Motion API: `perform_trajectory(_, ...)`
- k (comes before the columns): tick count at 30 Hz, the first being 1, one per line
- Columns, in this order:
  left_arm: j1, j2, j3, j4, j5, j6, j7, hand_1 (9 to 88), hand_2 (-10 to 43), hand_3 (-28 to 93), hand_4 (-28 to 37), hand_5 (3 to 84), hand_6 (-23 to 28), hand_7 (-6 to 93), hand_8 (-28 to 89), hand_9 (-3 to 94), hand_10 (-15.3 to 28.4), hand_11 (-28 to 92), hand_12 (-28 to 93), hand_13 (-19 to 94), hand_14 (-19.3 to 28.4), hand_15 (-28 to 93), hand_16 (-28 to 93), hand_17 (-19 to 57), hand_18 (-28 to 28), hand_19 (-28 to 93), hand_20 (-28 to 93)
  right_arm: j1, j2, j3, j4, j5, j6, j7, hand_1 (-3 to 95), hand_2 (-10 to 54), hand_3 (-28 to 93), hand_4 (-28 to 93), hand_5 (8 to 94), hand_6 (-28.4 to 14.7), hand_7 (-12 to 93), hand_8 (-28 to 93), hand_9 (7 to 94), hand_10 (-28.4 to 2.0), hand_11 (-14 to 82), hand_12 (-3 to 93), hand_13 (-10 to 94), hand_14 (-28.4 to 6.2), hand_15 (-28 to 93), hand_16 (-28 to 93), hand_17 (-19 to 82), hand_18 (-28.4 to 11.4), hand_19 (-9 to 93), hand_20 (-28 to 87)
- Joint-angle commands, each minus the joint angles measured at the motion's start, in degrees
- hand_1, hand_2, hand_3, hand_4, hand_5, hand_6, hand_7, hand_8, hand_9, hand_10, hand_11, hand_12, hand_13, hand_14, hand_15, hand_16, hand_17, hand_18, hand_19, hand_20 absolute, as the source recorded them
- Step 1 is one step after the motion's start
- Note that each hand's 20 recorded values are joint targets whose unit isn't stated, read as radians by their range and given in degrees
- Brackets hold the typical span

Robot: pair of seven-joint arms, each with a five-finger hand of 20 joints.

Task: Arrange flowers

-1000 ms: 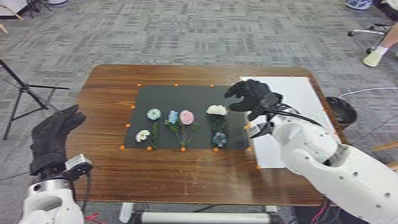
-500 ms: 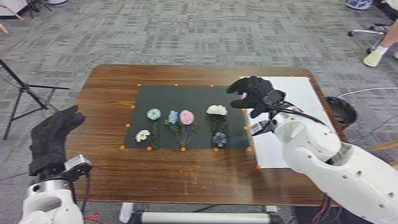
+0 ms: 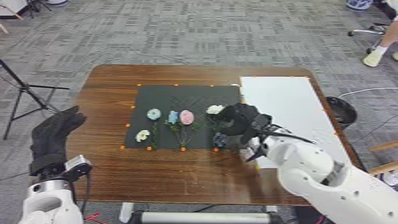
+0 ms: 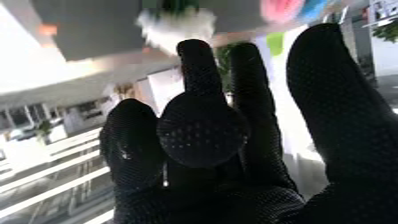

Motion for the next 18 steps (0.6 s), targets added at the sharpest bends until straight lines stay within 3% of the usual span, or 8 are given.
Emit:
perform_trajectory(1, 0.1, -0.39, 0.16, -0.03, 0.24, -0.54, -0.38, 27.9, 9.5, 67, -28.3, 54.6, 1.6, 17.8, -7, 53.7, 15.1, 25, 13, 44, 18.9, 25, 0, 10.0, 12.9, 15, 21, -2.1, -0.3, -0.8, 0.3, -1.5, -0.4, -0.4, 43.7, -9.5, 65, -16, 59.4, 2.0, 15, -9, 65.3, -13.2, 11.5, 17.8, 88, -2.1, 65, 32, 57, -17.6, 93, 58)
perform_trajectory(11, 0.3, -0.65, 0.12, -0.19, 0.35, -0.42, -0.61, 27.9, 9.4, 67, -28.3, 54.6, 1.5, 17.8, -7, 53.8, 15.1, 25, 13, 44, 19.1, 25, 0, 10.0, 12.9, 15, 21, -4.3, -1.9, -1.8, 2.8, -3.9, 4.2, 0.6, 47.5, -9.5, 65, -18, 61.9, 2.2, 21, -7, 67.3, -12.5, 19.7, 22.3, 87, -1.3, 67, 32, 57, -17.6, 93, 58)
perform_trajectory(12, 0.2, -0.63, 0.16, -0.17, 0.31, -0.47, -0.6, 27.9, 9.3, 67, -28.3, 54.6, 1.5, 17.8, -7, 53.8, 15.1, 25, 13, 44, 19.1, 25, 0, 10.0, 12.9, 15, 21, -4.2, -2.1, -2.0, 3.2, -4.3, 4.9, 0.6, 49.0, -9.5, 65, -19, 61.9, 2.1, 22, -3, 67.9, -12.4, 21.7, 23.4, 87, -1.1, 67, 32, 57, -17.6, 93, 59)
perform_trajectory(15, -0.1, -0.56, 0.33, -0.05, 0.4, -0.59, -0.63, 27.9, 9.3, 67, -28.3, 54.6, 1.5, 17.8, -7, 53.7, 15.0, 25, 13, 44, 19.1, 25, 0, 10.0, 12.9, 15, 21, -3.6, -2.2, -3.4, 4.6, -4.8, 9.4, -0.1, 56.8, -9.5, 56, -18, 64.0, 0.8, 25, 13, 71.4, -11.2, 17.5, 36.9, 88, -0.5, 67, 32, 57, -17.4, 93, 60)
perform_trajectory(18, -0.1, -0.47, 0.32, -0.1, 0.36, -0.61, -0.63, 28.0, 9.2, 67, -28.3, 54.6, 1.6, 17.7, -7, 53.7, 15.1, 25, 13, 44, 19.0, 25, 0, 9.9, 12.9, 15, 21, -2.9, -1.8, -4.1, 5.3, -4.0, 13.1, -0.8, 61.4, -9.5, 52, -17, 69.8, 0.3, 28, 19, 77.2, -10.0, 13.3, 48.6, 88, -0.1, 68, 33, 58, -17.0, 93, 60)
